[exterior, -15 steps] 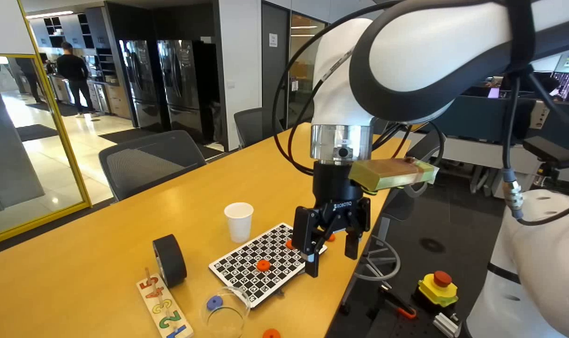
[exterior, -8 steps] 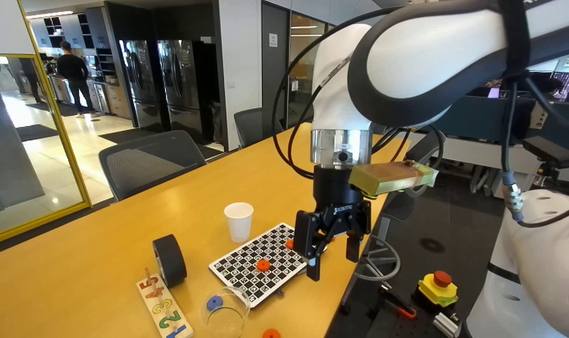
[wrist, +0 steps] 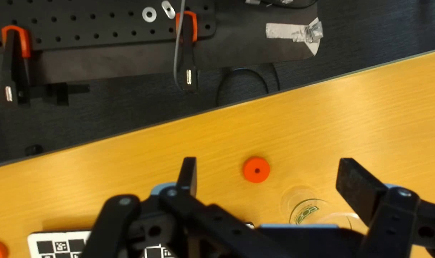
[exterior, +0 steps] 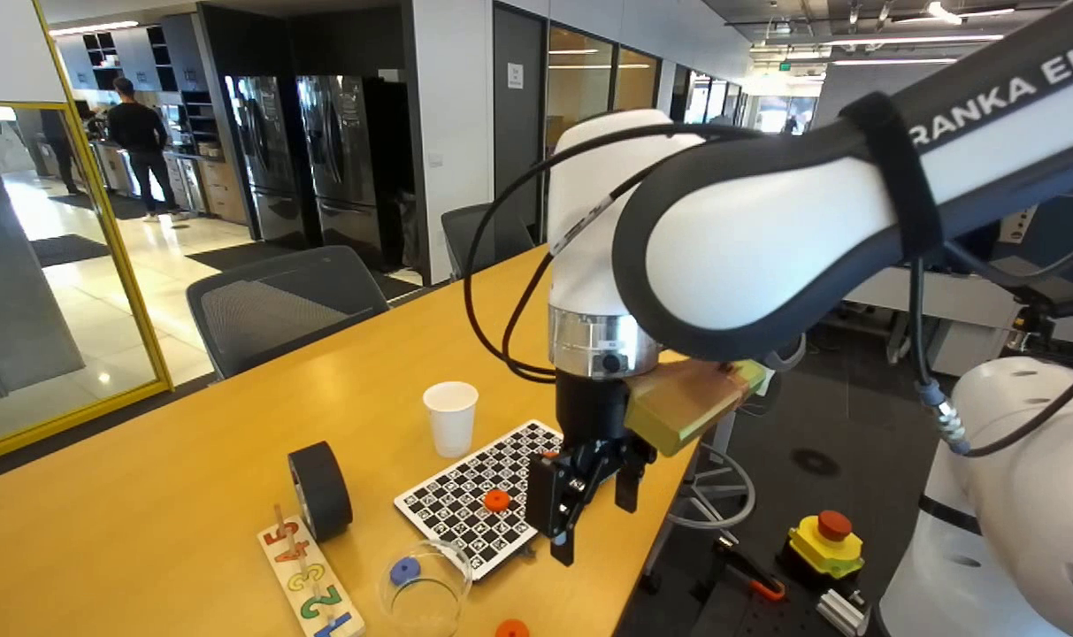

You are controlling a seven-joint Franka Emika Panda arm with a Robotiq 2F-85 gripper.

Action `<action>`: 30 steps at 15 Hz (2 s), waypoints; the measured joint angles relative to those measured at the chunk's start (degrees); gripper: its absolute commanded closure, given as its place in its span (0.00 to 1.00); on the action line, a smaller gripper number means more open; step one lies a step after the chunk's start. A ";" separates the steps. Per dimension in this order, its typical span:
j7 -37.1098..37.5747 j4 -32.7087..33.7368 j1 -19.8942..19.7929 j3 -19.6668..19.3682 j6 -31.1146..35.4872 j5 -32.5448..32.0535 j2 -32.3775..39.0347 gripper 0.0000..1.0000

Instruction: Pick up the blue and yellow objects from the table and put them in the cups

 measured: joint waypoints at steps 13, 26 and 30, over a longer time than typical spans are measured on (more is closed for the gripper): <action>0.47 -0.47 -0.04 2.26 26.23 -7.54 21.70 0.00; 0.98 -0.38 0.92 -1.14 41.57 -11.57 38.29 0.00; 4.53 -0.32 2.49 -2.43 43.07 -16.50 38.93 0.00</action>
